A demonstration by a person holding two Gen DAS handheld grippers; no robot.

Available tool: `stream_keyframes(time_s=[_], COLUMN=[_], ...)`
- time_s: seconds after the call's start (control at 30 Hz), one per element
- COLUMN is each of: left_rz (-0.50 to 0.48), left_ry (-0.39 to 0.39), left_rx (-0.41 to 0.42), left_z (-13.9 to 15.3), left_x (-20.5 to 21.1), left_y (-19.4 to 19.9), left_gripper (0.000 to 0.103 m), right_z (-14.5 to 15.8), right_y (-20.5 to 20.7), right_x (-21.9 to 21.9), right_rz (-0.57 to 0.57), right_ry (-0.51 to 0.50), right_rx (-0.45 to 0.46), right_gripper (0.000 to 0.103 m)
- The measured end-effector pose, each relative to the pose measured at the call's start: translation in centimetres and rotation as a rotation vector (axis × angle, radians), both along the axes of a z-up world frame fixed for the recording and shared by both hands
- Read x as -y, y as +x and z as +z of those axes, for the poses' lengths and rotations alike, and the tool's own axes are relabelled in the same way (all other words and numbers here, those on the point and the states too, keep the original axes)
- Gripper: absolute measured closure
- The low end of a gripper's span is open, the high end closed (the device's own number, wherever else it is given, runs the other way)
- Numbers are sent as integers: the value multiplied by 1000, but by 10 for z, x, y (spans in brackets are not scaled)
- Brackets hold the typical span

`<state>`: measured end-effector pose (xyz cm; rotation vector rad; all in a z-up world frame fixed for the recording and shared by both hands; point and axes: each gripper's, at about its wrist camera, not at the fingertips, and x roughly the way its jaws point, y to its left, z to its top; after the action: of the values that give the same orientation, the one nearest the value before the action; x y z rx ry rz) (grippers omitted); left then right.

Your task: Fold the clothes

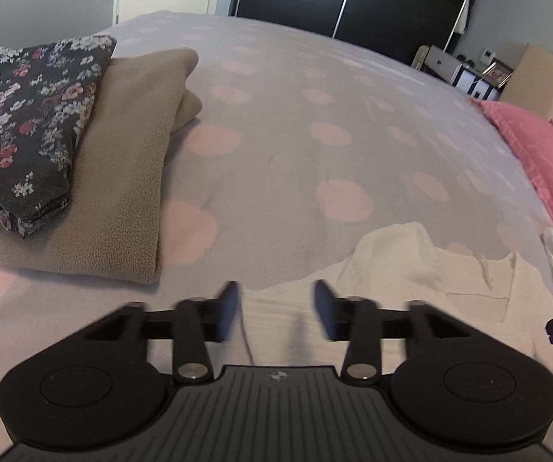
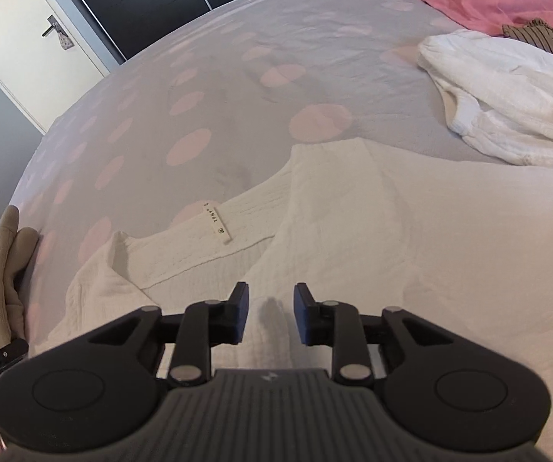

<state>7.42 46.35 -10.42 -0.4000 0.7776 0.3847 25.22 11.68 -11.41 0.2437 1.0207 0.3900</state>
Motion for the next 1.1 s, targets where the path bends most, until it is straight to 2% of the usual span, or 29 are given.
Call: stream_keyframes(time_s=[0.1,0.17,0.27,0.4,0.5,0.73,0.97,1.1], left_rz=[-19,-39,-102,-203,-252,-225,-225,-223], left_ry=[7,14,52,110,140,167,189,200], left_rx=[-14,-29,-58,-81,-74,-75,-107,-135], left_z=[6,10,20,40,56,78,83,81], left_x=[1,3,13,32,43,54,73,85], left_y=[-8,-14,-25,-47,-65,-95,-105,-104], left_gripper=[56,57,57,57,57,55,55,55], right_z=[-2,-6,-10,1,12,32,36,33], right_y=[-5,-13,-26,-29,-27,-20,-19,-21], right_x=[5,6,9,37,67,146,220,254], right_rz=[45,92,146,135,91,-27,-113,-148], right_ry=[9,-27,-123,-159,-182,-285,-396,-419], right_rx=[-73,-114,-114,-97,-73,-28,-22,-49], right_gripper=[74,74,74,74,74,74,72,72])
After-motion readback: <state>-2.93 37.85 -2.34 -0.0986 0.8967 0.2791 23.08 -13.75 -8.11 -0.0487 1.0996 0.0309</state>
